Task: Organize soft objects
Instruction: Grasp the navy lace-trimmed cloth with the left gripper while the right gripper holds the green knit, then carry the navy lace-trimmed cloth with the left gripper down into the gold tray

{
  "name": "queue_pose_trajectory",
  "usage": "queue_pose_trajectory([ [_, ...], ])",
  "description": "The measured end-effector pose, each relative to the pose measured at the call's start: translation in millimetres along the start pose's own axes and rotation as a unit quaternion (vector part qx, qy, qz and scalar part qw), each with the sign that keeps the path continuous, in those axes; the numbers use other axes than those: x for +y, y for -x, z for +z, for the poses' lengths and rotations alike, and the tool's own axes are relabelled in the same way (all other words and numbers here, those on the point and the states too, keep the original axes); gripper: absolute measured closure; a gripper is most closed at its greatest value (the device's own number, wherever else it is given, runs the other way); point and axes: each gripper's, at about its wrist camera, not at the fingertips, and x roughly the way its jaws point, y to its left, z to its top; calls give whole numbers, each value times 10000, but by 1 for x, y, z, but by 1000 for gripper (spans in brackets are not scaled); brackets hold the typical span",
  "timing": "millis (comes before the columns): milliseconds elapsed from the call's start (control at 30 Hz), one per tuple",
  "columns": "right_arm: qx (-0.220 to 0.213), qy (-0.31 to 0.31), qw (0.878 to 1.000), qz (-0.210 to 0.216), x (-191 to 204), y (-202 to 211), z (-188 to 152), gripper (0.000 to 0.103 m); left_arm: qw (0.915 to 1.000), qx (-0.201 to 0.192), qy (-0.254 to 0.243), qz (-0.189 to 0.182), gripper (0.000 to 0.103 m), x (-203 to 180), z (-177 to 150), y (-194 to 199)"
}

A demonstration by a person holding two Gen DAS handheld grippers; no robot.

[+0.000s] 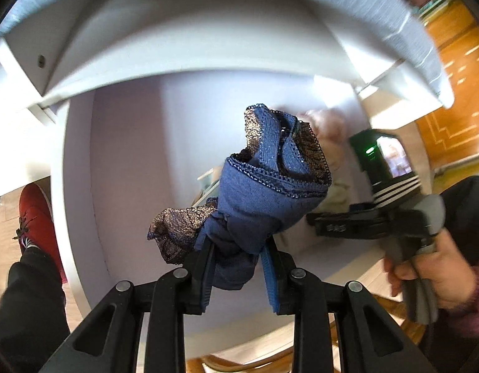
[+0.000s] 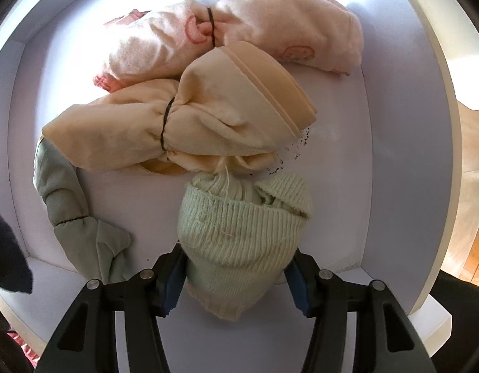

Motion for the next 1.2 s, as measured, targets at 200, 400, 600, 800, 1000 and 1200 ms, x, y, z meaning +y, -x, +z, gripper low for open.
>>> queue_pose_trajectory([
  [200, -62, 149, 9999, -40, 6, -1, -2, 46, 9955, -844, 95, -425, 75, -1, -12, 64],
  [400, -121, 381, 9991, -132, 19, -1, -7, 46, 9865, -1455, 115, -740, 75, -1, -19, 120],
  [600, -141, 505, 9985, -169, 26, 1, -10, 46, 9767, -1929, 175, -927, 75, -22, -7, 157],
  [800, -132, 541, 9983, -181, 35, 3, -11, 46, 9642, -2414, 160, -1086, 75, -38, 27, 192],
  [1000, -114, 577, 9982, -137, 42, 1, -12, 46, 9575, -2817, -81, -616, 75, -44, 91, 237],
  [1200, -101, 576, 9982, -108, 53, 5, -16, 46, 9696, -2405, -422, 157, 75, -42, 151, 226],
])
